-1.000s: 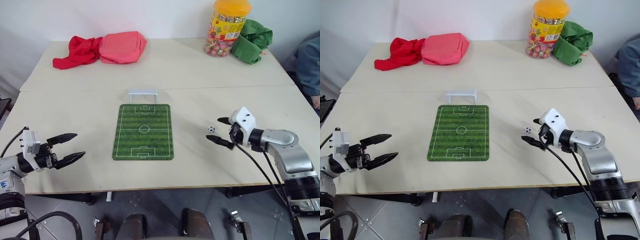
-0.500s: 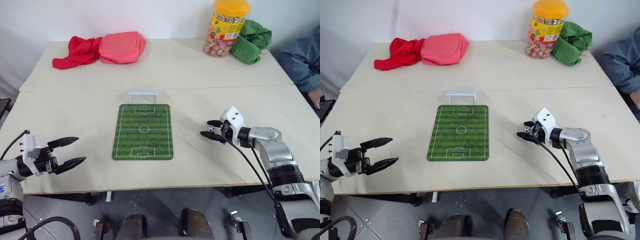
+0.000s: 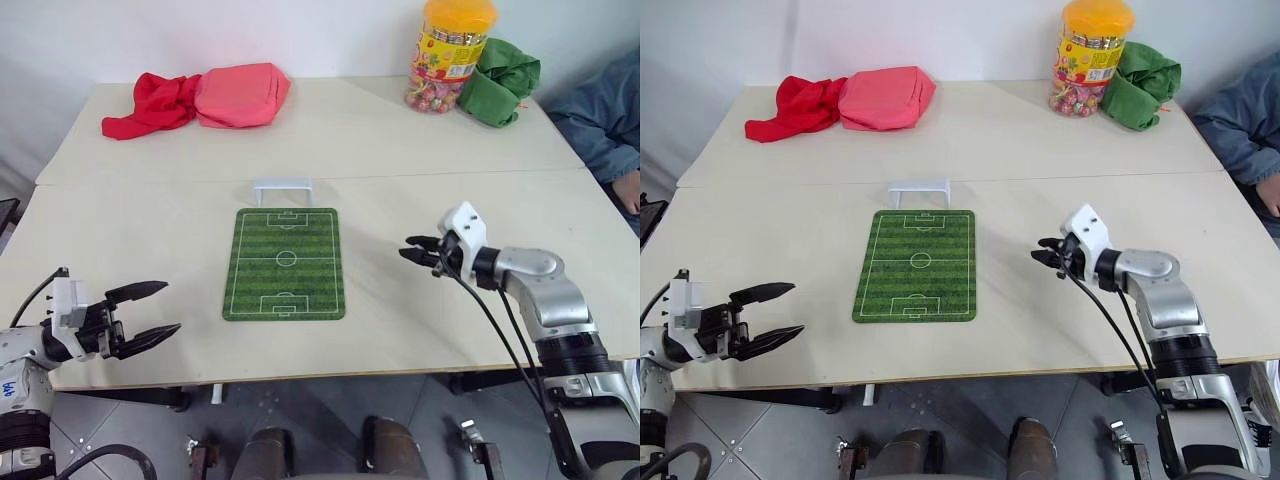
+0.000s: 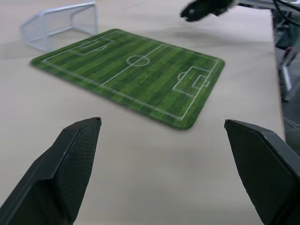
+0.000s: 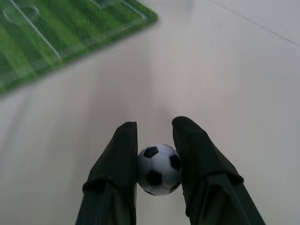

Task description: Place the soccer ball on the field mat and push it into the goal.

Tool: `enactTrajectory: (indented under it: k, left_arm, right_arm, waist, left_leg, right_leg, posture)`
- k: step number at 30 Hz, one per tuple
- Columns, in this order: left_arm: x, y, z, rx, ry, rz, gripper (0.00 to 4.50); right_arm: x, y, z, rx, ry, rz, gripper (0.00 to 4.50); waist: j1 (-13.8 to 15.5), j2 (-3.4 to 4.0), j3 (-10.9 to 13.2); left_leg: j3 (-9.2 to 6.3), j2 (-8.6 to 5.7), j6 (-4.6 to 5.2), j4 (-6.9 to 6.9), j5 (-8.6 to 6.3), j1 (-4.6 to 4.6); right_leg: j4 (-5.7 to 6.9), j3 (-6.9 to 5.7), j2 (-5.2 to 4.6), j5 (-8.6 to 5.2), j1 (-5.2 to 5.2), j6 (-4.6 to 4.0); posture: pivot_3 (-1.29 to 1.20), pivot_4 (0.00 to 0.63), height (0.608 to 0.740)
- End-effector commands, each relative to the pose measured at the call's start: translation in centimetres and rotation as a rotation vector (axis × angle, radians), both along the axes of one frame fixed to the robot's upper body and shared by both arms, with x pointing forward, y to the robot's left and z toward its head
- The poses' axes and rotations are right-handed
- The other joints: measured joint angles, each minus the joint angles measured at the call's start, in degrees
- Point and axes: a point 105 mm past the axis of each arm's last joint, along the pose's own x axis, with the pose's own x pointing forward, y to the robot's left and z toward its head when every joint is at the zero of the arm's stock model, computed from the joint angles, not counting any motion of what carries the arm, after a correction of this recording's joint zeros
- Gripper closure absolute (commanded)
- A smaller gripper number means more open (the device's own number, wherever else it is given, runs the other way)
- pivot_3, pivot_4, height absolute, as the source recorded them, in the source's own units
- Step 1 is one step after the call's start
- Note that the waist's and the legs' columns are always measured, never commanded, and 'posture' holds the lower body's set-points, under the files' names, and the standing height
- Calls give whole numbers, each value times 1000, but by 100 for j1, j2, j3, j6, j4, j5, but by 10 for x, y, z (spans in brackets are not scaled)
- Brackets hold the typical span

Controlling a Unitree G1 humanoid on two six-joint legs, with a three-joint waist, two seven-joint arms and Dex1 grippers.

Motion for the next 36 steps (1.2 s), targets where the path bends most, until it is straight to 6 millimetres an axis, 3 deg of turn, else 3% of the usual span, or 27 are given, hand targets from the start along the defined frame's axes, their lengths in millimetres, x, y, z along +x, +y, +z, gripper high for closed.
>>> enactTrajectory:
  k: [1, 4, 11, 15, 23, 29, 36]
  left_arm:
    - [-5, -12, 1, 16, -11, -112, 0]
    - [-6, -18, -6, 34, -8, -153, 0]
    - [-10, -27, -12, 32, -32, -179, 0]
    - [-16, -18, -16, 55, -28, -150, 0]
    - [-22, -6, -17, 70, -29, -91, 0]
    - [-21, -4, -15, 67, -43, -71, 0]
    - [-20, -2, -14, 67, -46, -57, 0]
  right_arm:
    - [-15, 51, 24, -60, -21, 178, 3643]
    - [-28, 90, 20, -122, -36, 304, 3643]
    - [-61, 154, 6, -155, -33, 548, 3643]
    - [-74, 177, -14, -199, -3, 631, 3643]
    - [-61, 196, -29, -205, 25, 636, 3643]
    - [-51, 200, -32, -183, 41, 629, 3643]
    - [-54, 203, -32, -172, 39, 666, 3643]
  waist:
    - [2, 0, 0]
    - [10, 0, 0]
    - [23, -1, 0]
    - [9, -2, -1]
    - [-3, -2, -1]
    - [-10, -2, -1]
    - [-34, -2, -1]
  left_leg:
    - [0, 1, 0, 0, 0, 0]
    - [0, 3, -2, 0, -1, 0]
    - [-1, 0, -1, 6, -5, -5]
    - [0, 5, -3, 11, -6, -3]
    - [1, 6, -5, 11, -7, -2]
    - [0, 8, -7, 10, -8, -1]
    - [0, 10, -7, 10, -8, -1]
  right_leg:
    - [0, 0, 1, 0, -1, 0]
    - [1, 1, 5, 0, -3, 0]
    - [0, -1, 5, 0, -3, -1]
    - [4, 0, 9, 1, -3, -1]
    - [7, 1, 11, 1, -6, -1]
    - [7, 0, 13, 1, -6, -2]
    - [7, 0, 14, 1, -6, -2]
  posture:
    - [0, 150, 740]
    - [0, 150, 740]
    - [0, 150, 740]
    - [0, 150, 740]
    - [0, 150, 740]
    - [0, 150, 740]
    - [0, 150, 740]
